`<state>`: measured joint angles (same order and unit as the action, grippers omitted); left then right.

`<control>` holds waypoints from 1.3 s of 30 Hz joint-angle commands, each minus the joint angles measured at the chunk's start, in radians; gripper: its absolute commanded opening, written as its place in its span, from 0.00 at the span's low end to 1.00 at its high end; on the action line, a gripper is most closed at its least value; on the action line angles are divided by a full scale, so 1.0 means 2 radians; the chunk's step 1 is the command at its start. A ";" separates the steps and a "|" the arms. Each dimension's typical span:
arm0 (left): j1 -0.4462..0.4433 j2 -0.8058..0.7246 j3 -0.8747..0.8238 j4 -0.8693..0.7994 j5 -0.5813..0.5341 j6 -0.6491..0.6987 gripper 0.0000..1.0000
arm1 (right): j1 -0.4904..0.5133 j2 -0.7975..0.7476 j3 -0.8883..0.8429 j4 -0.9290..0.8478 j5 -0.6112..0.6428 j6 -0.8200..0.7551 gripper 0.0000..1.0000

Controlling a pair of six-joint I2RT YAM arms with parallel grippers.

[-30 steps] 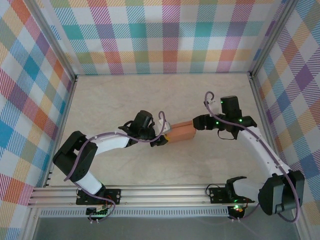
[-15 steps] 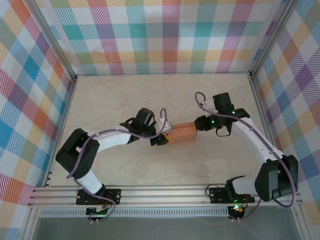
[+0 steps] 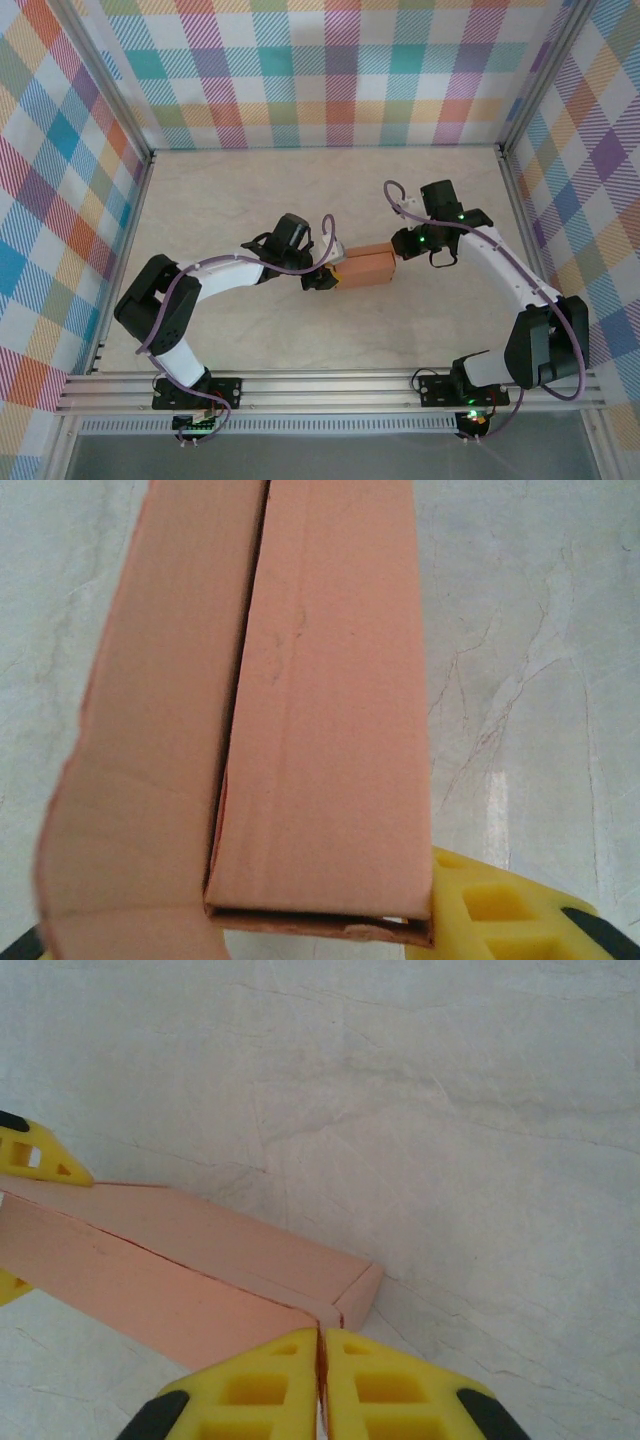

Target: Fold the paper box

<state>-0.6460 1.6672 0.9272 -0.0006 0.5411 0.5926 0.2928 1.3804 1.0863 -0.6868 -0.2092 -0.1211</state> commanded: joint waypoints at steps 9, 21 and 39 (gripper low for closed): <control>0.002 0.017 0.005 -0.039 0.007 0.008 0.36 | 0.006 0.014 0.016 -0.022 0.006 -0.014 0.16; 0.003 0.019 0.006 -0.029 -0.005 0.000 0.36 | 0.013 0.012 0.026 -0.032 0.007 0.003 0.00; 0.002 0.023 0.011 -0.018 -0.044 -0.029 0.68 | 0.025 -0.029 -0.017 0.000 0.075 0.151 0.00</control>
<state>-0.6453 1.7023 0.9470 -0.0067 0.4885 0.5533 0.3355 1.3617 1.0649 -0.7097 -0.1024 0.1467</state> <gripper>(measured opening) 0.656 0.047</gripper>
